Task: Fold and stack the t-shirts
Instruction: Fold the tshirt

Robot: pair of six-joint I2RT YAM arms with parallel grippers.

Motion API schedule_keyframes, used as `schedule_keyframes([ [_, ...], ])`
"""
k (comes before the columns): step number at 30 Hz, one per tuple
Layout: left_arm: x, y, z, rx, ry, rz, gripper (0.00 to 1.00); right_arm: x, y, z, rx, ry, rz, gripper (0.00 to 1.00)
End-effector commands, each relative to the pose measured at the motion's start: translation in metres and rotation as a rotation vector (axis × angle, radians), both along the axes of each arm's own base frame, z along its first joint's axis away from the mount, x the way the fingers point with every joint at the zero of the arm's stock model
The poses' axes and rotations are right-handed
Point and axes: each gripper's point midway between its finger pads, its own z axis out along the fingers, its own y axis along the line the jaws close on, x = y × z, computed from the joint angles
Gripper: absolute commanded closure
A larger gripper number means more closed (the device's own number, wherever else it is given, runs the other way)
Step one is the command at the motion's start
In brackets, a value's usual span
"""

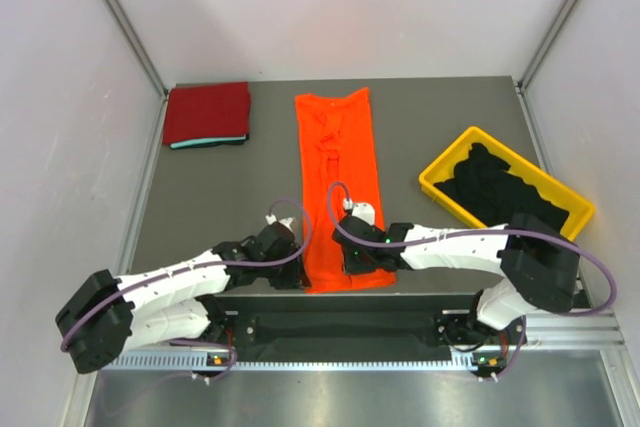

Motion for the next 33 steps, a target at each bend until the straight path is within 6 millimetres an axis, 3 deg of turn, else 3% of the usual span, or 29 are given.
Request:
schedule_keyframes([
  [1,0.003,-0.006,0.002,-0.042,-0.012,0.013,0.73,-0.005,0.014,-0.001,0.050,-0.008,0.006,0.71],
  [13,0.003,0.001,0.003,-0.021,-0.024,0.029,0.72,-0.017,0.010,-0.015,0.029,0.030,-0.015,0.73],
  [16,0.002,0.003,0.002,-0.018,-0.025,0.031,0.72,-0.017,0.010,-0.013,0.039,0.023,-0.024,0.83],
  [18,0.002,0.005,0.002,-0.013,-0.029,0.036,0.71,-0.016,0.008,-0.011,0.037,0.016,-0.033,1.00],
  [24,0.002,0.013,-0.002,0.023,-0.030,0.055,0.71,-0.015,0.007,0.005,0.076,-0.009,-0.061,1.00],
  [33,0.002,0.014,-0.001,0.026,-0.025,0.064,0.71,-0.033,0.005,-0.017,0.064,0.013,-0.067,1.00],
])
